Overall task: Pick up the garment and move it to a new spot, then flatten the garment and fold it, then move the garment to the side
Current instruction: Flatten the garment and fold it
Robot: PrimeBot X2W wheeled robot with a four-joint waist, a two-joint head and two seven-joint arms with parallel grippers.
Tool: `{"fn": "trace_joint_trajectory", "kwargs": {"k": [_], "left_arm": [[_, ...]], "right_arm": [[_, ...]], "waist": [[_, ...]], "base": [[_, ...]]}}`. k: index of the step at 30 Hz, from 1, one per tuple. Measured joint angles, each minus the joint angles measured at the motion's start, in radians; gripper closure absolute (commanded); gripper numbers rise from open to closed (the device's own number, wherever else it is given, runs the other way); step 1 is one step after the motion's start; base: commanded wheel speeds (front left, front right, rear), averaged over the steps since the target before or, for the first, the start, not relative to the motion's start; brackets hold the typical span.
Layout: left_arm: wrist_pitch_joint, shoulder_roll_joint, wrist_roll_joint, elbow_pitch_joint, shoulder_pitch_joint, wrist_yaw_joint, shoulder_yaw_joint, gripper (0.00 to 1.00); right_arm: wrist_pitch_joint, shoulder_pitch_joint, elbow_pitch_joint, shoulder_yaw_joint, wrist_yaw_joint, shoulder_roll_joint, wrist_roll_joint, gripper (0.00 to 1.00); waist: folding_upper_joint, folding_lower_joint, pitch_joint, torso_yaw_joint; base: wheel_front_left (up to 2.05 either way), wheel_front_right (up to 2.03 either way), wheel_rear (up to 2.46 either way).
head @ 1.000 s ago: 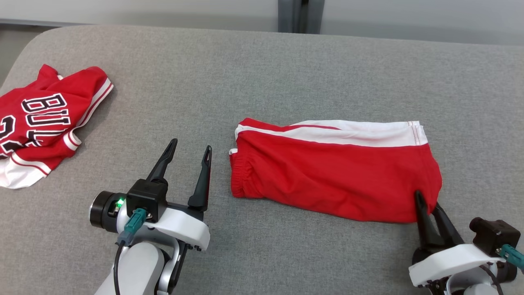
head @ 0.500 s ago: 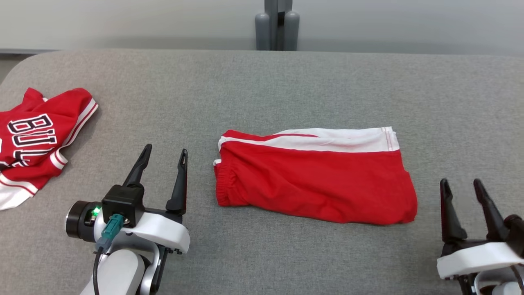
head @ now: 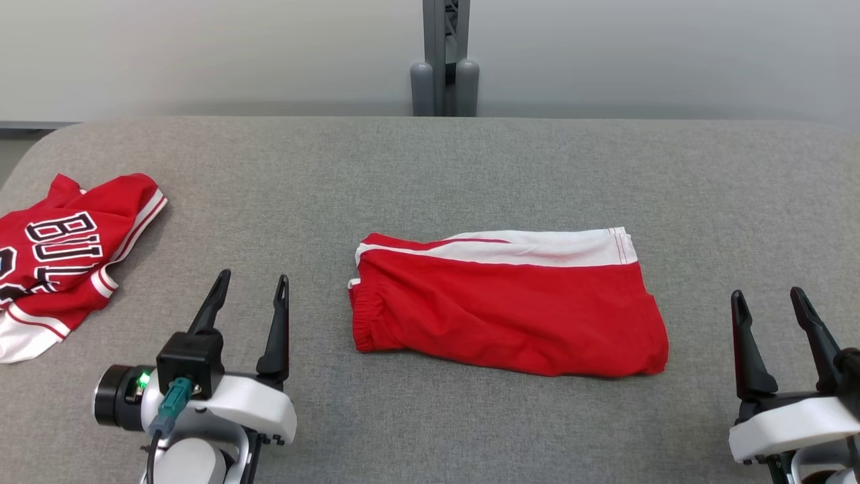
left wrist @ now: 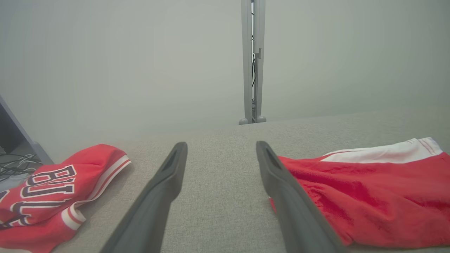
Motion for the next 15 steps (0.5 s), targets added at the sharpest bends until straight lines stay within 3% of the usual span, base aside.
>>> {"fn": "trace_joint_trajectory", "kwargs": {"k": [15], "left_arm": [[-0.011, 0.002, -0.014, 0.003, 0.02, 0.006, -0.003, 0.0]], "right_arm": [[0.035, 0.037, -0.041, 0.004, 0.0, 0.008, 0.016, 0.0]], "waist": [[0.0, 0.0, -0.005, 0.009]], "base": [[0.0, 0.0, 0.0]]}}
